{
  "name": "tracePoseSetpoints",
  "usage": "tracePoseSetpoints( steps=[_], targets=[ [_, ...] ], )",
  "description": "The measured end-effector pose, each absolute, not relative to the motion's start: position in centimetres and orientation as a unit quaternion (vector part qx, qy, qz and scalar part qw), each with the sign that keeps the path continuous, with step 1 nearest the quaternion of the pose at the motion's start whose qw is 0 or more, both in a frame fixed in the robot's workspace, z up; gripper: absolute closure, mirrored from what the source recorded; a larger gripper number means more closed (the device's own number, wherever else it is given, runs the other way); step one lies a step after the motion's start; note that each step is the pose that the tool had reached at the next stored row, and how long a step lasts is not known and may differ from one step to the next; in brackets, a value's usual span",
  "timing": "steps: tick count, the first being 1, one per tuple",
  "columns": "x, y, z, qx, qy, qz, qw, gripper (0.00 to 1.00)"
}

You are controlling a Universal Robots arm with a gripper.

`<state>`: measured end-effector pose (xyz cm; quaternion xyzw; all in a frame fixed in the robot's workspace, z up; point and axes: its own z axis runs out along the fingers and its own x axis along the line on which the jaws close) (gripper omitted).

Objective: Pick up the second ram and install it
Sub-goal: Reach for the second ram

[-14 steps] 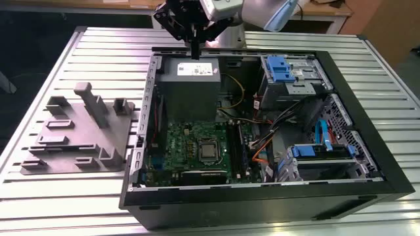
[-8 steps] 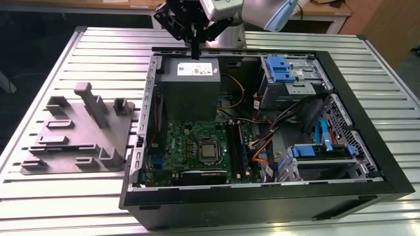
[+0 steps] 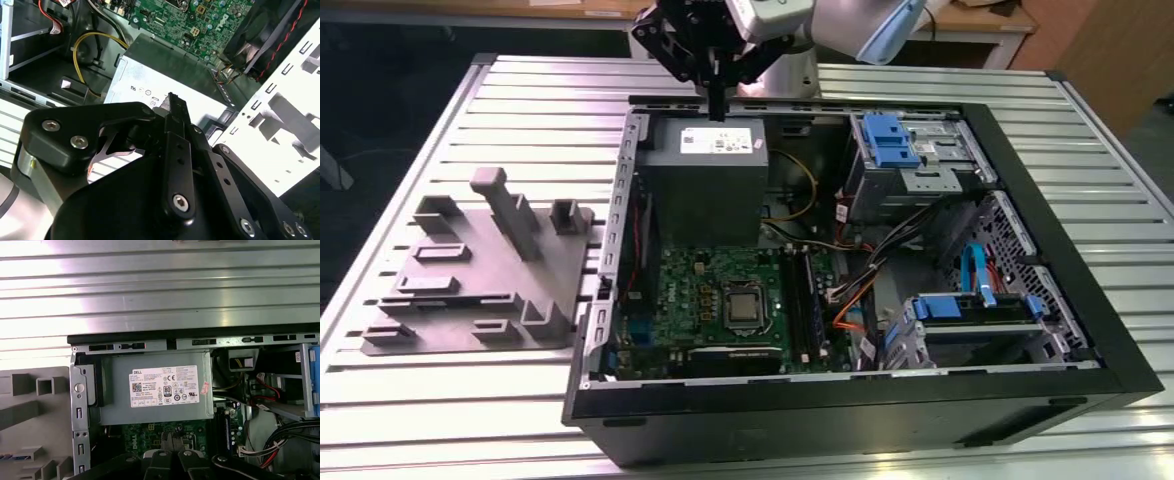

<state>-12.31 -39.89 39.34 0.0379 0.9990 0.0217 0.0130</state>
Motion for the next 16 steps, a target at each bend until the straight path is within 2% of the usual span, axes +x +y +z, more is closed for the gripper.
tracePoseSetpoints(
  steps=[16],
  targets=[
    [-15.7,-39.9,39.3,0.038,0.999,0.022,0.013,0.9]
  ],
)
